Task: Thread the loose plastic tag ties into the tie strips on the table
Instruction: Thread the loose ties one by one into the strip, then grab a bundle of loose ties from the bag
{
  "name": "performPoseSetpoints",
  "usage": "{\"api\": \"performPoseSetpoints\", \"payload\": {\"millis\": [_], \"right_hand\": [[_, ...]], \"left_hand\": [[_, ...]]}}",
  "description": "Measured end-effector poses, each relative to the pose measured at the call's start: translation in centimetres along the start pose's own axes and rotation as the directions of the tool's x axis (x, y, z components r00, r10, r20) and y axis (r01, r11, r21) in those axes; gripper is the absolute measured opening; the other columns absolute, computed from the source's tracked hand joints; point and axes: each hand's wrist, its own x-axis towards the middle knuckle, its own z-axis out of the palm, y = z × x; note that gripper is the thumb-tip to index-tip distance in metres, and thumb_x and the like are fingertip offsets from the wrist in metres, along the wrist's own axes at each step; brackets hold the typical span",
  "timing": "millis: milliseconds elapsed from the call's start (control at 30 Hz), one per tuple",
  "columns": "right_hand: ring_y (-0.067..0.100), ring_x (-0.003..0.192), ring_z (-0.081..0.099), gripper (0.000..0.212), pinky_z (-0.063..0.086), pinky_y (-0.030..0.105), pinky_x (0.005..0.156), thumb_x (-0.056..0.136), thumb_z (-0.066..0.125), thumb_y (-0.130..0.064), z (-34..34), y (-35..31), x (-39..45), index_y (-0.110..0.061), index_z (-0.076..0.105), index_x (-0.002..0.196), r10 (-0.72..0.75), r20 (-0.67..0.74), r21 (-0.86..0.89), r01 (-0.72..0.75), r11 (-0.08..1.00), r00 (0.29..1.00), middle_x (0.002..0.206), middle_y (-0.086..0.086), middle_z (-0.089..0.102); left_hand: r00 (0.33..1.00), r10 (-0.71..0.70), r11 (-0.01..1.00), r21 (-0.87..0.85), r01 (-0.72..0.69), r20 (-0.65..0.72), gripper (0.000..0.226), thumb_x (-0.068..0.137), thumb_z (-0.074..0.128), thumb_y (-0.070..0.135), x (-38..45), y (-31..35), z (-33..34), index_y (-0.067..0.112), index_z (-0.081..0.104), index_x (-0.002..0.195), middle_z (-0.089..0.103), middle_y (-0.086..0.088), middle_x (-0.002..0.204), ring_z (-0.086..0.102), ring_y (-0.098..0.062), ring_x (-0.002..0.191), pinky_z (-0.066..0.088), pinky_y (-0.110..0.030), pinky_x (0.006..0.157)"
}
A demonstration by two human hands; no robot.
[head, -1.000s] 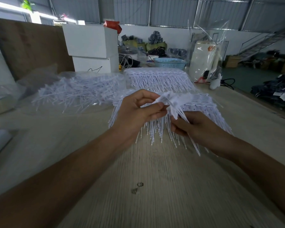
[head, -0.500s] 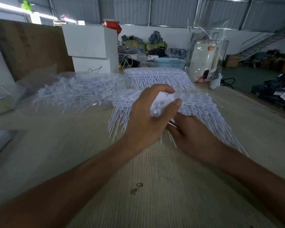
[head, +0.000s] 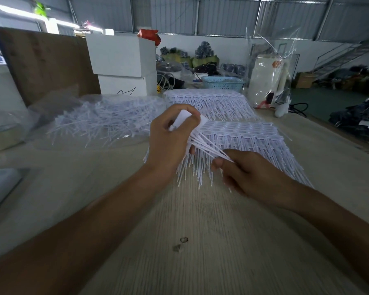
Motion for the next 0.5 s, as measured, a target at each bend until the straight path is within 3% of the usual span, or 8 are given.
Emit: {"api": "performPoseSetpoints", "payload": {"millis": [133,300,367,433,500], "right_hand": [[0.005,0.051,0.049,0.028,0.034,0.018,0.053,0.103,0.047,-0.032,0.1,0.1,0.2,-0.019,0.063,0.084,-0.034,-0.073,-0.074,0.029,0.997,0.997,0.057,-0.007,0.049],[0.009,0.054,0.047,0.037,0.038,0.026,0.056,0.096,0.038,-0.045,0.2,-0.4,0.3,-0.021,0.066,0.094,-0.073,-0.106,0.001,0.074,0.997,0.992,0.066,0.005,0.053],[0.012,0.053,0.048,0.039,0.039,0.031,0.055,0.096,0.034,-0.046,0.3,-0.2,0.3,-0.022,0.065,0.096,-0.088,-0.138,-0.065,0.08,0.995,0.986,0.062,0.0,0.052],[0.013,0.051,0.049,0.042,0.034,0.026,0.051,0.096,0.029,-0.048,0.5,0.1,0.2,-0.022,0.063,0.094,-0.126,-0.157,-0.165,0.1,0.981,0.98,0.056,-0.006,0.048],[0.01,0.053,0.052,0.045,0.031,0.019,0.048,0.095,0.026,-0.047,0.6,0.4,0.0,-0.019,0.061,0.091,-0.164,-0.167,-0.21,0.127,0.969,0.972,0.052,-0.008,0.046]], "left_hand": [[0.999,-0.029,1.0,0.008,0.03,-0.035,0.007,0.091,0.064,0.007,0.2,-0.3,-0.2,0.001,0.067,0.092,0.066,-0.012,0.083,0.06,-0.025,0.057,0.046,-0.028,0.044],[0.998,-0.04,0.999,-0.005,0.04,-0.054,0.008,0.091,0.066,0.011,0.7,-0.4,-0.9,0.004,0.069,0.094,0.068,-0.009,0.083,0.063,-0.019,0.06,0.047,-0.027,0.046],[0.996,-0.068,0.998,0.004,0.068,-0.05,0.009,0.092,0.067,0.013,0.7,-0.5,-1.1,0.007,0.071,0.097,0.07,-0.008,0.086,0.064,-0.018,0.063,0.049,-0.026,0.048],[0.995,-0.095,0.995,0.011,0.095,0.005,0.011,0.094,0.066,0.016,0.7,-0.7,-1.2,0.012,0.072,0.102,0.072,-0.004,0.089,0.065,-0.017,0.066,0.051,-0.027,0.051],[0.987,-0.123,0.991,0.056,0.118,0.103,0.02,0.096,0.061,0.033,1.1,-0.9,-1.6,0.025,0.07,0.112,0.071,0.012,0.102,0.068,-0.009,0.081,0.054,-0.027,0.064]]}}
